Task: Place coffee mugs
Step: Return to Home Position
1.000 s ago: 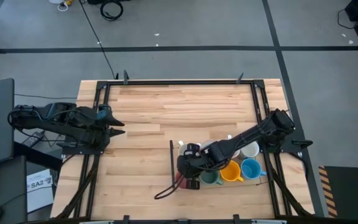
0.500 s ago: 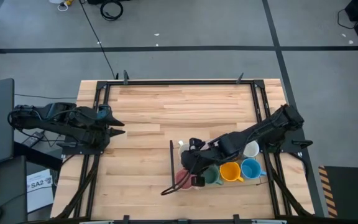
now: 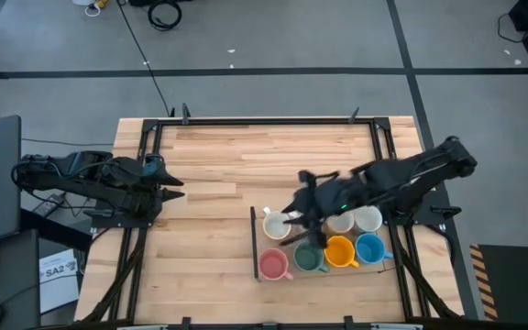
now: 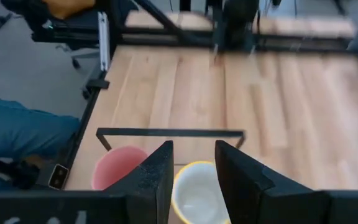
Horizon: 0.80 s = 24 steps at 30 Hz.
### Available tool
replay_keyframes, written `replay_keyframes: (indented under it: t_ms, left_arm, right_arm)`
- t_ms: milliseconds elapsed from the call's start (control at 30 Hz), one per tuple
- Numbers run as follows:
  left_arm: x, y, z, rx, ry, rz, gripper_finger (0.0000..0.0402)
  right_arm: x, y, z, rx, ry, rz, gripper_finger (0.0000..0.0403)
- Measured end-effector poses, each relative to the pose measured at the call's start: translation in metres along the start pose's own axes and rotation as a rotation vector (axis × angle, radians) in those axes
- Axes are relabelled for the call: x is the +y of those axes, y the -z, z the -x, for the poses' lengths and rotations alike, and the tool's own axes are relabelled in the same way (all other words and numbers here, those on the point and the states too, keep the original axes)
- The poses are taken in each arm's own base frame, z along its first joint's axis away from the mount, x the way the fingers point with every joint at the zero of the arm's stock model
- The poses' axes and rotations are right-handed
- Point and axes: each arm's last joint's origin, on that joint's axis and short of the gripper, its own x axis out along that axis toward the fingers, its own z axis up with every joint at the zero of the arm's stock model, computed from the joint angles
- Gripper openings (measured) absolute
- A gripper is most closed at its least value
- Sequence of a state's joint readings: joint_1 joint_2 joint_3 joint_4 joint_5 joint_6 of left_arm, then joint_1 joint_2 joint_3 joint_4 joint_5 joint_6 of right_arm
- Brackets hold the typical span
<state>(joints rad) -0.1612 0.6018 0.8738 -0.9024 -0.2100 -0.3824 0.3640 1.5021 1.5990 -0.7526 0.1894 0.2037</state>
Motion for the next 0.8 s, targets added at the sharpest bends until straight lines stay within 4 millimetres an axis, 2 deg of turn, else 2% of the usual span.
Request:
replay_keyframes:
  t_ms: [200, 333, 500, 633, 800]
  left_arm:
    - [0.000, 0.000, 0.000, 0.000, 0.000, 0.000, 0.0167]
    - [0.000, 0.000, 0.000, 0.000, 0.000, 0.000, 0.0167]
    - [0.000, 0.000, 0.000, 0.000, 0.000, 0.000, 0.0167]
    - [0.000, 0.000, 0.000, 0.000, 0.000, 0.000, 0.0167]
    - [0.000, 0.000, 0.000, 0.000, 0.000, 0.000, 0.0167]
  right_arm:
    - [-0.018, -0.005, 0.059, -0.119, 0.009, 0.137, 0.0123]
    - [-0.033, -0.003, 0.103, -0.207, 0.025, 0.109, 0.0123]
    - [-0.049, 0.012, 0.153, -0.251, 0.048, 0.085, 0.0123]
    - [-0.057, 0.025, 0.180, -0.274, 0.062, 0.072, 0.0123]
    - [-0.064, 0.039, 0.204, -0.289, 0.080, 0.063, 0.0123]
